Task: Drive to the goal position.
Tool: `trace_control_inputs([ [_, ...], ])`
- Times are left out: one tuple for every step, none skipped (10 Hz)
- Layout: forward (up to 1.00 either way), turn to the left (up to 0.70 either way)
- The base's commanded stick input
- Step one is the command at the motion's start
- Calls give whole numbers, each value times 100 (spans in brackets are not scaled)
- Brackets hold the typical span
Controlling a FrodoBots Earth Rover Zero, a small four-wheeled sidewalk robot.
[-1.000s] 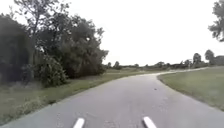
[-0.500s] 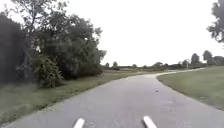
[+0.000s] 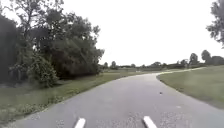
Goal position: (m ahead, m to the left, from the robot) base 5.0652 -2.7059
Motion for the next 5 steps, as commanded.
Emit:
trace_control_inputs([
  [50,0],
  [50,-6],
  [50,-14],
  [50,-21],
  [50,-29],
])
